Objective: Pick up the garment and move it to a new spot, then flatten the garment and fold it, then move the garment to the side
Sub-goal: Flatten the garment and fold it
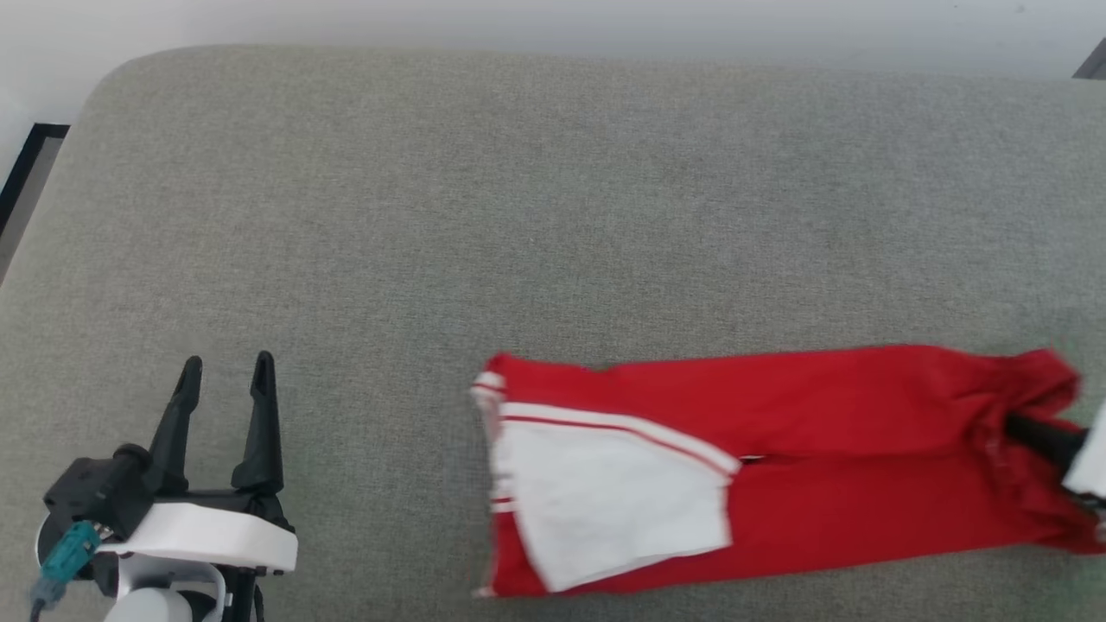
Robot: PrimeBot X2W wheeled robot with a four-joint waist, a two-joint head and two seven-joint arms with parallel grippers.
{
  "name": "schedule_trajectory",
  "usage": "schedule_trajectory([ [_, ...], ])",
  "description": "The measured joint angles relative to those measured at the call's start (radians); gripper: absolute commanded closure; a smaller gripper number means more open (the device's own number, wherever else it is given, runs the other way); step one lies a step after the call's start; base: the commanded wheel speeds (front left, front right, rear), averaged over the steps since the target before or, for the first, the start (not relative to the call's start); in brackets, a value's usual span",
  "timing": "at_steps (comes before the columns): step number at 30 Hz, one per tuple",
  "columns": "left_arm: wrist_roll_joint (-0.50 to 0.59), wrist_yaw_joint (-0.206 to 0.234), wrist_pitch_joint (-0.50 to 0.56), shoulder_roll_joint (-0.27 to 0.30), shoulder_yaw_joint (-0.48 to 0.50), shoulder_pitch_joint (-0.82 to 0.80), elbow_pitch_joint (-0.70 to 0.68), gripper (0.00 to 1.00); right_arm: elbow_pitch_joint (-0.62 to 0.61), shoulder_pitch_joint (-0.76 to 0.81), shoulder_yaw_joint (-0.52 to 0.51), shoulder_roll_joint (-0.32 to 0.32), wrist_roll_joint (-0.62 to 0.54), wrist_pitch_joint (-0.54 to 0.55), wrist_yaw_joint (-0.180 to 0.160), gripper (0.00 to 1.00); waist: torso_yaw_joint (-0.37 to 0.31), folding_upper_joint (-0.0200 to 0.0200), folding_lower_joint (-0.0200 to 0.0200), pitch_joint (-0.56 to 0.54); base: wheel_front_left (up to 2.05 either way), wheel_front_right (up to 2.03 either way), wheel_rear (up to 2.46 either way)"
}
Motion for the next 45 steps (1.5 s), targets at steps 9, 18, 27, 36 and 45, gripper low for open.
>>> schedule_trajectory([
  [9, 0.068, -0.024, 0.0, -0.077, 0.058, 0.012, -0.015, 0.0, 0.148, -0.064, -0.137, -0.119, -0.093, -0.056, 0.0, 1.0, -0.021, 0.0, 0.0, 0.007, 0.0, 0.0, 0.0],
  [18, 0.04, -0.024, 0.0, -0.076, 0.06, 0.034, -0.022, 0.0, 0.151, -0.108, -0.125, -0.137, -0.069, -0.067, 0.0, 1.0, -0.056, 0.0, 0.0, -0.005, 0.0, 0.0, 0.0],
  [27, 0.032, -0.024, 0.0, -0.079, 0.065, 0.053, -0.021, 0.0, -0.103, -0.023, -0.094, -0.069, 0.06, -0.003, 0.0, 1.0, -0.065, 0.0, 0.0, -0.027, 0.0, 0.0, 0.0],
  [36, 0.03, -0.024, 0.0, -0.087, 0.045, 0.059, -0.014, 0.0, -0.313, 0.032, 0.046, 0.09, 0.061, 0.046, 0.0, 1.0, -0.024, 0.0, 0.0, -0.05, 0.0, 0.0, 0.0],
  [45, 0.02, -0.024, -0.001, -0.091, 0.014, 0.058, 0.006, 0.0, -0.291, 0.035, 0.223, 0.204, 0.006, 0.05, 0.0, 1.0, 0.04, 0.0, 0.0, -0.068, 0.0, 0.0, 0.0],
])
